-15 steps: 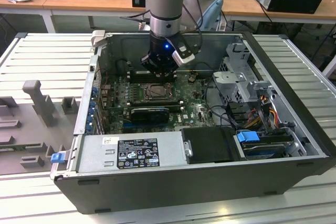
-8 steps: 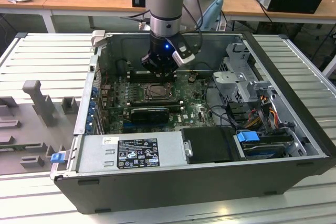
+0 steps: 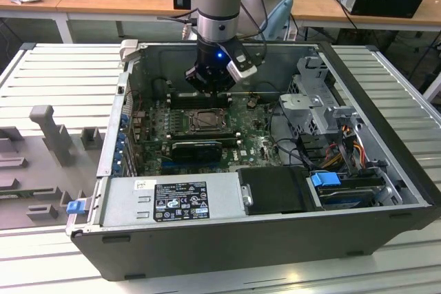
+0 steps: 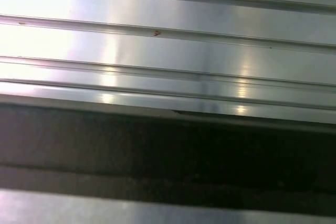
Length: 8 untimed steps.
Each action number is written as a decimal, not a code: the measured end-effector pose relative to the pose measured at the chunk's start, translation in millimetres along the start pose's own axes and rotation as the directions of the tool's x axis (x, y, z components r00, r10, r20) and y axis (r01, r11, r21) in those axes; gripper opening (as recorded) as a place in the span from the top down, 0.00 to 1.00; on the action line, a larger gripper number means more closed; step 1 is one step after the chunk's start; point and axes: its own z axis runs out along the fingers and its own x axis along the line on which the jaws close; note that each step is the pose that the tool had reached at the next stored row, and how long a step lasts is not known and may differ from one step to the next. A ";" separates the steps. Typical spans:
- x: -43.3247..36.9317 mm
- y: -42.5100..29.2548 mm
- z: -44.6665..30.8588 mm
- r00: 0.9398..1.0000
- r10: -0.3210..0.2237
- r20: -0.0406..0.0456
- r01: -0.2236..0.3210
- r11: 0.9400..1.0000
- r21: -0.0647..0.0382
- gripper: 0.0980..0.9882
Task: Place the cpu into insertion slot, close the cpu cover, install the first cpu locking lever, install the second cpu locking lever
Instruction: 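Install the first cpu locking lever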
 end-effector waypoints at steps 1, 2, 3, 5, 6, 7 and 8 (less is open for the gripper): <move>0.0 -0.4 0.0 1.000 0.000 0.000 0.000 1.000 0.000 0.99; 0.1 -1.1 0.0 1.000 0.000 0.000 0.000 1.000 0.000 0.99; 0.1 -1.7 -0.1 1.000 0.000 0.000 0.000 1.000 0.000 0.99; 0.2 -2.8 -0.1 1.000 0.000 0.000 0.000 1.000 0.000 0.99; 0.2 -3.2 -0.1 1.000 0.000 0.000 0.000 1.000 0.000 0.99; 0.3 -3.9 -0.1 1.000 0.000 0.000 0.000 1.000 0.000 0.99; 0.4 -4.5 -0.2 1.000 0.000 0.000 0.000 1.000 0.000 0.99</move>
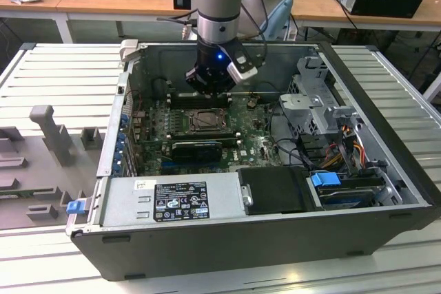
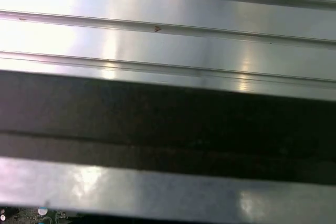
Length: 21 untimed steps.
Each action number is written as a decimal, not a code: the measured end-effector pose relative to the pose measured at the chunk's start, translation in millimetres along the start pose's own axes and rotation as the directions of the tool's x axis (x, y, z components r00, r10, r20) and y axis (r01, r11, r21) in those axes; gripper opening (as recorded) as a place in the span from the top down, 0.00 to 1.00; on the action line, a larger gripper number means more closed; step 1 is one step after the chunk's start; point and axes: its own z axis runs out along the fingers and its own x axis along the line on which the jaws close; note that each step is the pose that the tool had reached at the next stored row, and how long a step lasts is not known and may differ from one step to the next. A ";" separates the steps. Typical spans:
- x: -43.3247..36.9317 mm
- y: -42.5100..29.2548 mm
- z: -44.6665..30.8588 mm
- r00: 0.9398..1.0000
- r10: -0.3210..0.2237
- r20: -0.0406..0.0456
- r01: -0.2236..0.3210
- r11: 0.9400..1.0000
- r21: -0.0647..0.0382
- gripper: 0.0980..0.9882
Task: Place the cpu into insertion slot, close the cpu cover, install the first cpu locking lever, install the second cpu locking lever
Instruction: 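Install the first cpu locking lever, then install the second cpu locking lever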
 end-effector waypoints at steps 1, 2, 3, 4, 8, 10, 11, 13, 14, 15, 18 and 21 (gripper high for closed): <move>0.0 -0.3 0.0 1.000 0.000 0.000 0.000 1.000 0.000 0.99; 0.1 -1.1 -0.1 1.000 0.000 0.000 0.000 1.000 0.000 0.99; 0.1 -1.6 -0.1 1.000 0.000 0.000 0.000 1.000 0.000 0.99; 0.2 -2.4 -0.1 1.000 0.000 0.000 0.000 1.000 0.000 0.99; 0.7 -7.8 -0.3 1.000 0.000 0.000 0.000 1.000 0.000 0.99; 0.7 -8.0 -1.4 1.000 0.000 0.000 0.000 1.000 0.000 0.99; 0.6 -7.9 -2.6 1.000 0.000 0.000 0.000 1.000 0.000 0.99; 0.6 -7.8 -7.4 1.000 0.000 0.000 0.000 1.000 0.000 0.99; 0.5 -7.6 -10.8 1.000 0.000 0.000 0.000 1.000 0.001 0.99; 0.4 -7.4 -16.4 1.000 0.000 0.000 0.000 1.000 0.001 0.99; 0.6 -12.1 -34.7 1.000 0.000 0.000 0.000 1.000 0.002 0.99; 1.3 -20.5 -35.1 1.000 0.000 0.000 0.000 1.000 0.002 0.99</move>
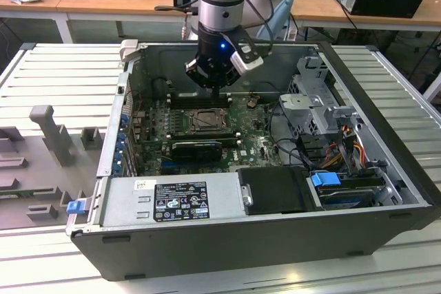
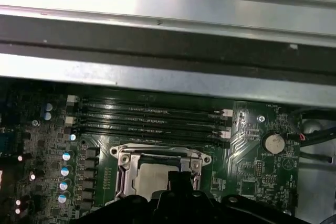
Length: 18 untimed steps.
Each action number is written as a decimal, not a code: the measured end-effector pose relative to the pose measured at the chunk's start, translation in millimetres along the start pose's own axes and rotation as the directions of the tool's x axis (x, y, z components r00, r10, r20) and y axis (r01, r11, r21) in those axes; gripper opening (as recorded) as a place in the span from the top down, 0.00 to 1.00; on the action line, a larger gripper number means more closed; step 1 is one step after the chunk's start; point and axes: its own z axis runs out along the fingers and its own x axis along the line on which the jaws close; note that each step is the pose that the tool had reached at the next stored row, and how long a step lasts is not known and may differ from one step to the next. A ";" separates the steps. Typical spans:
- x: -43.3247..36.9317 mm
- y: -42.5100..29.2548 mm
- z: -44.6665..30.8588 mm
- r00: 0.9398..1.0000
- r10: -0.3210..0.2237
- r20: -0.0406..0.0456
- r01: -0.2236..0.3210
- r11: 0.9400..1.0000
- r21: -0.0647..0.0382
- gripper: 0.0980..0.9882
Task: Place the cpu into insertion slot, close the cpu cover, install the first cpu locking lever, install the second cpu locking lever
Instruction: 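Install the second cpu locking lever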
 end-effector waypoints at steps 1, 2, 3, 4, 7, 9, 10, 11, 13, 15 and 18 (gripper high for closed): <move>0.2 -2.0 -0.1 1.000 0.000 0.000 0.000 1.000 0.000 0.99; 0.3 -3.7 -0.1 1.000 0.000 0.000 0.000 1.000 0.000 0.99; 0.5 -6.3 -0.2 1.000 0.000 0.000 0.000 1.000 0.000 0.99; 0.7 -7.9 -0.3 1.000 0.000 0.000 0.000 1.000 0.000 0.99; 1.1 -13.6 -0.5 1.000 0.000 0.000 0.000 1.000 0.000 0.99; 1.5 -18.5 -0.7 1.000 0.000 0.000 0.000 1.000 0.000 0.99; 1.7 -20.5 -0.7 1.000 0.000 0.000 0.000 1.000 0.000 0.99; 2.1 -25.2 -0.5 1.000 0.000 -0.001 0.000 1.000 0.000 0.99; 2.8 -34.0 0.4 1.000 0.000 -0.007 0.000 1.000 -0.001 0.99; 3.6 -43.0 1.2 1.000 0.000 -0.013 0.000 1.000 -0.003 0.99; 4.5 -54.2 2.2 1.000 0.001 -0.016 -0.001 1.000 -0.011 0.99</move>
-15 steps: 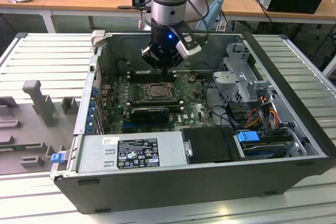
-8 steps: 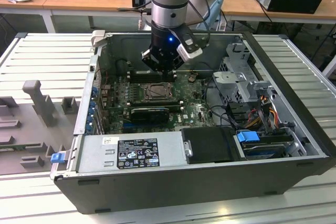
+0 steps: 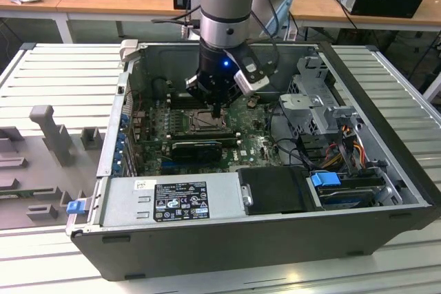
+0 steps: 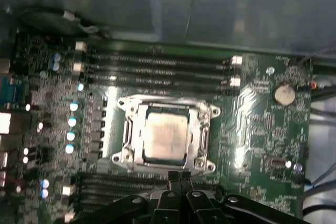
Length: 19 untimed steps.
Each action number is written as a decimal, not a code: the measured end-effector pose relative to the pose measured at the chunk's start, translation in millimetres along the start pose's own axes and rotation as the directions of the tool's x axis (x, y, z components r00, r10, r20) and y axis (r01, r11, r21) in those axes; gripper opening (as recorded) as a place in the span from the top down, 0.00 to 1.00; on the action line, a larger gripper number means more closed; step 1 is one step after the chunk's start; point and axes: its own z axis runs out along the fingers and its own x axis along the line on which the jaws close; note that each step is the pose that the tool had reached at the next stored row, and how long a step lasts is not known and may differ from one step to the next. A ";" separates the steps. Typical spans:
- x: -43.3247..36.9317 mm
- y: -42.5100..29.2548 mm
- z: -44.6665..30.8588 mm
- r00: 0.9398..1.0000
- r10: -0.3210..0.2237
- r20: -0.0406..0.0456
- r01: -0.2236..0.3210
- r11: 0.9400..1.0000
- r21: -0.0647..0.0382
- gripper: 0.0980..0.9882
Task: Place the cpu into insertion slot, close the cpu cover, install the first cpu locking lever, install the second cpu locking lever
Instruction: 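Install the second cpu locking lever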
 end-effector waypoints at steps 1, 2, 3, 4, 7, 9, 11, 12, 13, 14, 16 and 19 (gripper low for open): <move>0.2 -2.5 0.3 1.000 0.000 0.001 0.000 1.000 -0.013 0.99; 0.3 -4.2 0.4 1.000 0.000 0.002 0.000 1.000 -0.027 0.99; 0.5 -5.9 0.7 1.000 0.000 0.003 0.000 0.999 -0.038 0.99; 0.7 -8.6 0.9 1.000 0.000 0.003 0.000 0.999 -0.042 0.99; 1.2 -13.9 1.8 1.000 0.000 0.003 0.000 0.999 -0.042 0.99; 2.1 -14.1 2.9 1.000 0.001 0.002 -0.001 0.999 -0.043 0.99; 3.8 -14.0 3.9 1.000 0.007 0.001 -0.007 0.999 -0.043 0.99; 4.6 -14.0 4.2 1.000 0.009 0.001 -0.009 0.999 -0.043 0.99; 6.0 -14.2 4.5 1.000 0.010 0.000 -0.009 0.999 -0.043 0.99; 7.5 -14.5 4.7 1.000 0.010 0.000 -0.010 0.999 -0.044 0.99; 10.9 -15.1 5.1 1.000 0.009 0.000 -0.009 0.999 -0.045 0.99; 21.0 -15.3 7.6 1.000 0.010 0.000 -0.010 0.999 -0.048 0.99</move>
